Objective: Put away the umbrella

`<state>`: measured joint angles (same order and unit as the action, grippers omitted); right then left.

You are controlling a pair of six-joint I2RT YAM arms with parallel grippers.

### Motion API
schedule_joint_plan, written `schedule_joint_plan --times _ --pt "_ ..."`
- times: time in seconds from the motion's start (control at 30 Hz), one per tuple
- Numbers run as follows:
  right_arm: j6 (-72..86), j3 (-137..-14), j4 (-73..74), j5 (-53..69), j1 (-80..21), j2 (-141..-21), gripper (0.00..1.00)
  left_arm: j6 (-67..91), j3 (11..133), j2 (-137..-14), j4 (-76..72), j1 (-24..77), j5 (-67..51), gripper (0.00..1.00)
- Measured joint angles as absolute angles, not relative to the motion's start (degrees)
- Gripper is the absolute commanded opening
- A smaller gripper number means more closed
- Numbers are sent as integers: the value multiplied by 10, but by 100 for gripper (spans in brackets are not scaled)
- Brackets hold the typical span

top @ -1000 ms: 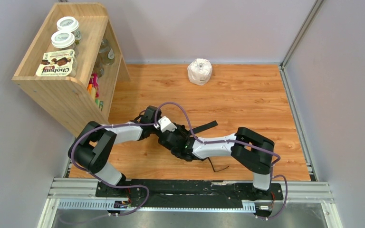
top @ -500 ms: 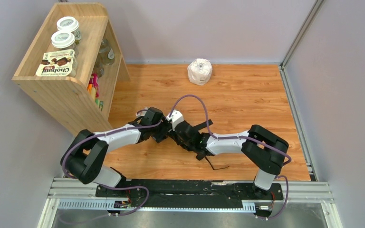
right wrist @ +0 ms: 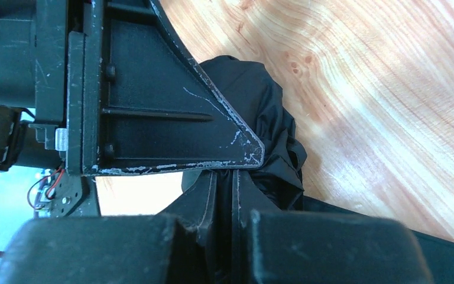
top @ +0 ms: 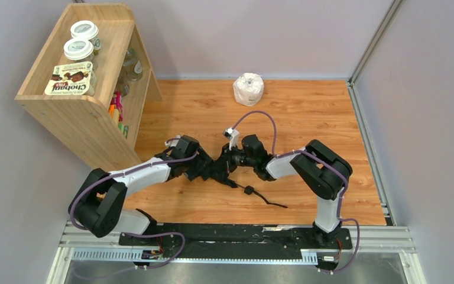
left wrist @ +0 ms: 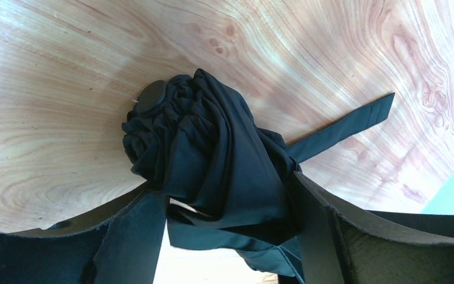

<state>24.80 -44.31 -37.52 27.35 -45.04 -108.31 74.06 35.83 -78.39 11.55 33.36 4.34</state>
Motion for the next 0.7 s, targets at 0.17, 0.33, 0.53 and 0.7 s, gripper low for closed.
schedule_joint_plan --times 0.17,0.33,0.53,0.7 --pt "269 -440 -392 311 -435 -1093 2 770 353 -811 97 333 27 52" --pt "262 -448 -351 322 -429 -1078 12 803 334 -842 36 330 16 6" --pt "209 -510 -151 288 -431 -1029 41 817 301 -852 -60 331 -17 0" --pt "159 -602 48 196 -479 -1011 82 817 297 -852 -71 337 -16 0"
